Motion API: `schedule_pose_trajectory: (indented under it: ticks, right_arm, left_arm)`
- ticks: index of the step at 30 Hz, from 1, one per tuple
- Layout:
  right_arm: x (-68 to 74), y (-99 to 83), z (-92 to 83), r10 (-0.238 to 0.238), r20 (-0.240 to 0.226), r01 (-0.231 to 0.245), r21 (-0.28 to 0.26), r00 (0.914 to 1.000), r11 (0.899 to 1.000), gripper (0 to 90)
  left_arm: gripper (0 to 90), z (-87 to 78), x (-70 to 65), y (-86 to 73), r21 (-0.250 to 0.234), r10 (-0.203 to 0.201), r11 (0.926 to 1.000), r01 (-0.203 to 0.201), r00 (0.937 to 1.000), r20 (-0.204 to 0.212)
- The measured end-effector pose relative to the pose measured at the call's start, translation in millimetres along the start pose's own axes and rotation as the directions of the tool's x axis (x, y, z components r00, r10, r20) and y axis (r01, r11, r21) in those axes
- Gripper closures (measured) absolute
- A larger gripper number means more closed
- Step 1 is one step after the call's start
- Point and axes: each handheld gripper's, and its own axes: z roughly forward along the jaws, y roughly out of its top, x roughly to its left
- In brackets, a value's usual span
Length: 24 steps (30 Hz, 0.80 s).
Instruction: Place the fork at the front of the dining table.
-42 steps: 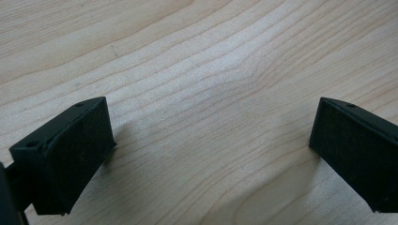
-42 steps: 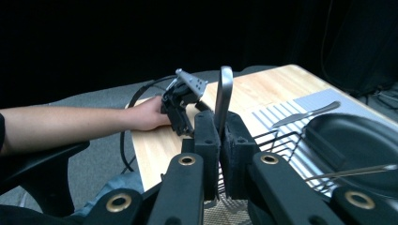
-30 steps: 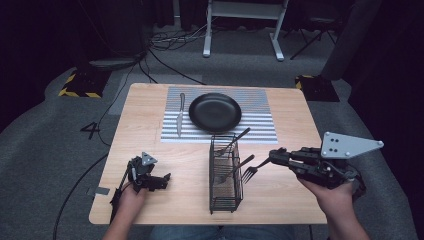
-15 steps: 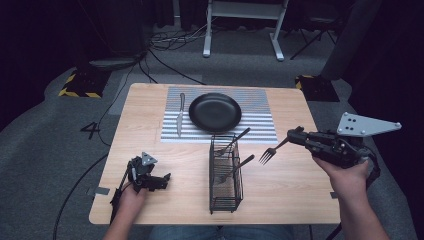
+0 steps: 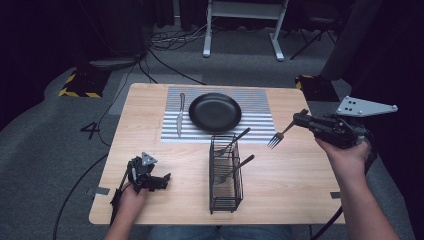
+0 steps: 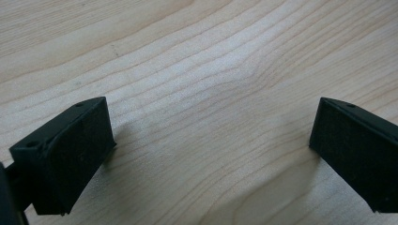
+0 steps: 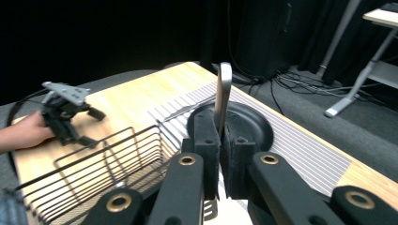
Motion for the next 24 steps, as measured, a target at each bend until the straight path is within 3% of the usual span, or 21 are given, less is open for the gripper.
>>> schedule_pose_trajectory:
  ticks: [3,12,24]
  right_arm:
    - [-5.3,-5.6,7.7,0.01,0.0,-0.01,0.01,0.9999,1.0,85.9]
    - [-27.6,-18.8,39.0,0.026,0.058,-0.03,0.074,0.998,0.997,85.8]
    - [-58.7,-37.3,83.1,0.081,0.048,-0.085,0.105,0.9956,0.991,85.8]
  left_arm:
    - [0.1,0.0,0.0,0.0,0.0,0.0,1.0,0.0,1.0,0.0]
    - [0.1,0.0,-0.1,-0.1,0.0,0.0,1.0,0.0,1.0,0.0]
    - [0.1,-0.4,-0.4,-0.6,0.001,-0.003,1.0,0.003,1.0,-0.002]
